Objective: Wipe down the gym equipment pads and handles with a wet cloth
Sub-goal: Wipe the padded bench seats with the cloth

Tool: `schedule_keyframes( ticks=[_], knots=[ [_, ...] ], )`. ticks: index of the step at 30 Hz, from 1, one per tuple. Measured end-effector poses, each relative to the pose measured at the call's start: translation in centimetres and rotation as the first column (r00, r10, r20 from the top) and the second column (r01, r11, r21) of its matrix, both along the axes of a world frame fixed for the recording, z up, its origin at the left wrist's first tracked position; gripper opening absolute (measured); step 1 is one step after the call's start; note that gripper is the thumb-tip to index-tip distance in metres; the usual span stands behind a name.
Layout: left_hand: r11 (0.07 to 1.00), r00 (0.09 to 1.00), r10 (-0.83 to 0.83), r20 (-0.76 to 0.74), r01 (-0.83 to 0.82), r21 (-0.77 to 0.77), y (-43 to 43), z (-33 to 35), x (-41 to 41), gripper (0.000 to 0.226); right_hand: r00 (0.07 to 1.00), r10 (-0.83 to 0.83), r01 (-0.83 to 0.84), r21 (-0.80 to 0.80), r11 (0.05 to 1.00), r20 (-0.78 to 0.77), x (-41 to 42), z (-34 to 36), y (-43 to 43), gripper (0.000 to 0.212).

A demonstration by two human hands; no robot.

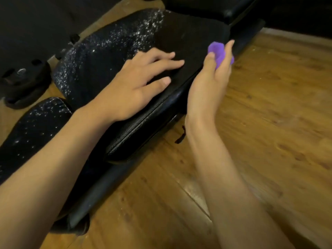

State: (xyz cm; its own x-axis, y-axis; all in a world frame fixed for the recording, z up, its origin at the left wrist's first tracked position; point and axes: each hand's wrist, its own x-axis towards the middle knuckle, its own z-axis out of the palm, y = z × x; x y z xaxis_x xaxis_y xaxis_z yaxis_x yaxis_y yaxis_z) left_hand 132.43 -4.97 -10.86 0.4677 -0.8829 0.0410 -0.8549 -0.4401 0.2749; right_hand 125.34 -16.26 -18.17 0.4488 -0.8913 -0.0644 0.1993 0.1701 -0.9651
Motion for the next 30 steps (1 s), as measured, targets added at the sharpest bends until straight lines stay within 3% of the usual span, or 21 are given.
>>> schedule_keyframes(
  ticks=[2, 4, 6, 8, 11, 13, 17, 19, 21, 26, 30],
  knots=[
    [1.000, 1.000, 0.007, -0.016, -0.007, -0.012, 0.1, 0.1, -0.1, 0.050, 0.998, 0.000, 0.004, 0.044, 0.999, -0.069, -0.2, 0.5, 2.9, 0.055],
    [1.000, 1.000, 0.010, -0.021, -0.011, -0.019, 0.1, 0.4, -0.2, 0.049, 0.988, -0.091, 0.085, -0.050, 0.995, -0.127, -1.6, 1.0, 7.6, 0.058],
    [1.000, 0.999, 0.018, -0.029, -0.018, -0.010, -0.1, 0.4, -0.4, 0.048, 0.988, -0.055, 0.035, -0.140, 0.990, -0.147, -2.1, 1.5, 8.6, 0.061],
    [0.999, 0.999, 0.034, -0.036, -0.033, 0.012, -0.3, 0.5, -0.5, 0.047, 0.992, 0.005, -0.018, -0.104, 0.994, -0.123, -0.2, 0.9, 2.6, 0.058],
    [0.998, 0.997, 0.056, -0.045, -0.055, 0.023, -0.3, 0.6, -0.9, 0.048, 0.978, 0.173, -0.164, 0.080, 0.983, -0.118, 4.2, 0.1, -9.2, 0.053],
    [0.998, 0.998, 0.055, -0.026, -0.054, 0.027, -0.5, 0.7, -1.1, 0.048, 0.974, 0.214, -0.204, 0.133, 0.970, -0.069, 5.2, 0.2, -11.8, 0.049],
    [0.999, 0.999, 0.049, 0.005, -0.049, 0.022, -1.0, 1.0, -0.8, 0.048, 0.993, 0.079, -0.082, -0.034, 0.996, -0.085, -0.4, -0.1, -0.3, 0.057],
    [0.999, 0.999, 0.039, 0.012, -0.039, 0.023, -1.2, 1.0, -0.7, 0.049, 0.993, 0.090, -0.096, -0.080, 0.992, -0.080, -3.2, 0.1, 4.3, 0.062],
    [0.999, 0.999, 0.042, 0.014, -0.042, 0.021, -1.4, 1.0, -0.8, 0.049, 0.989, 0.148, -0.148, -0.008, 0.989, -0.015, -1.5, 0.1, 1.2, 0.060],
    [0.998, 0.999, 0.052, 0.014, -0.052, 0.018, -1.5, 0.8, -1.2, 0.048, 0.981, 0.192, -0.187, 0.132, 0.973, -0.022, 4.9, -0.1, -12.4, 0.040],
    [0.998, 0.998, 0.064, 0.017, -0.065, 0.017, -1.4, 1.1, -1.0, 0.048, 0.997, 0.072, -0.072, 0.057, 0.996, 0.005, 0.8, -0.1, -3.0, 0.051]
  ],
)
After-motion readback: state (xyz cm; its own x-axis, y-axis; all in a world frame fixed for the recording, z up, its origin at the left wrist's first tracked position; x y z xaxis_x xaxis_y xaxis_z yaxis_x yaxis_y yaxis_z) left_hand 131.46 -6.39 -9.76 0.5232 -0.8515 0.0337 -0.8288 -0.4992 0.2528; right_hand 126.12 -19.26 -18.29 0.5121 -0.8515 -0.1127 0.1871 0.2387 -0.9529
